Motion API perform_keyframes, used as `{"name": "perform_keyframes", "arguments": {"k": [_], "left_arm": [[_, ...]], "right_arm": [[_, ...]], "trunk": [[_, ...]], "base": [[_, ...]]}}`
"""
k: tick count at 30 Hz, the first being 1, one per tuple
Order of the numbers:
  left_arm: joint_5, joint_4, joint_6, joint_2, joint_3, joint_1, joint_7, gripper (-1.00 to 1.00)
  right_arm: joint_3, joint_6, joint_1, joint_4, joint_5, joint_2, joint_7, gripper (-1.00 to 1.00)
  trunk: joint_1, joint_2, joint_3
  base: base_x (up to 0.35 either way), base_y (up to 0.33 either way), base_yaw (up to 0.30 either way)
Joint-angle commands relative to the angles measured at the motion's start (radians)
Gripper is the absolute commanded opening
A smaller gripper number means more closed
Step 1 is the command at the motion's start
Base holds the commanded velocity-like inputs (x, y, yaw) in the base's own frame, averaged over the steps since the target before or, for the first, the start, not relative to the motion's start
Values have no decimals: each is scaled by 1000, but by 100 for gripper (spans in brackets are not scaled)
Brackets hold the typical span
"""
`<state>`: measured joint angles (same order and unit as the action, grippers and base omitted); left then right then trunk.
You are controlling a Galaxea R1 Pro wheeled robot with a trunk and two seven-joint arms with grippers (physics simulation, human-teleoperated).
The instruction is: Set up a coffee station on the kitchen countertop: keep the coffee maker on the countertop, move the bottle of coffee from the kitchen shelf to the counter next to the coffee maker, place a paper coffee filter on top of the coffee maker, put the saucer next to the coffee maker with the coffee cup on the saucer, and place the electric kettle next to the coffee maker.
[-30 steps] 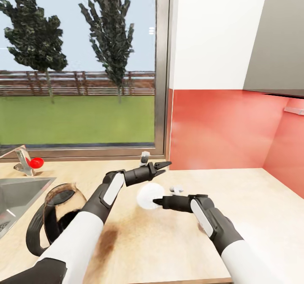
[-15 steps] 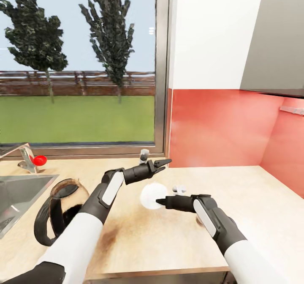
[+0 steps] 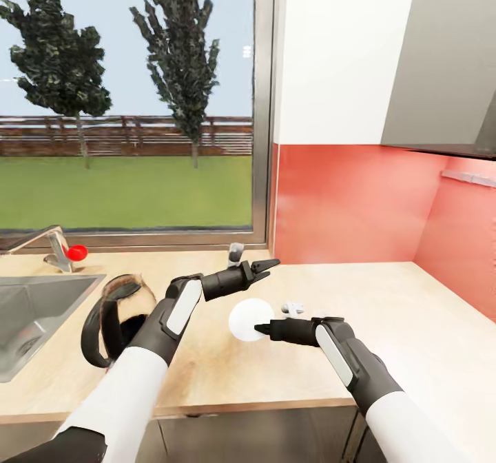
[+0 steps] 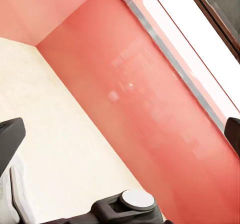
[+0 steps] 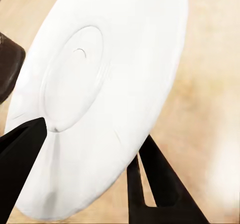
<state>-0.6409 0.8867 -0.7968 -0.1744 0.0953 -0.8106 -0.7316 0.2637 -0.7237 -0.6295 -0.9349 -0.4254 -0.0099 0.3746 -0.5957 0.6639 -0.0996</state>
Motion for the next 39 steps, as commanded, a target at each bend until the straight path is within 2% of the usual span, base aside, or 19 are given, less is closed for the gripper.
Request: {"name": "perform_keyframes", "arguments": {"k": [1,14,23,29,39], "left_arm": [[-3,0,-5,0,0,-1,0,100],[-3,1,-5,0,0,-1,-1,100],[-3,36,-6,0,1,1,-1,100],[-5,91,-8,0,5,3,-1,100],[-5,100,-9,8,1,5,-9,100]], "right_arm": [[2,-3,-1,-1,-1,-1,1,-100],[2,-3,-1,-1,-1,-1,1,-100],[2,-3,-1,-1,-1,-1,1,-100],[2,-3,-1,-1,-1,-1,1,-100],[2,-3,-1,-1,-1,-1,1,-100]], "trunk": [[0,2,-2],[0,2,-2],[0,2,-2],[0,2,-2],[0,2,-2]], "base": [[-330,0,0],[-333,50,0],[-334,89,0],[-334,90,0],[-334,90,0]]}}
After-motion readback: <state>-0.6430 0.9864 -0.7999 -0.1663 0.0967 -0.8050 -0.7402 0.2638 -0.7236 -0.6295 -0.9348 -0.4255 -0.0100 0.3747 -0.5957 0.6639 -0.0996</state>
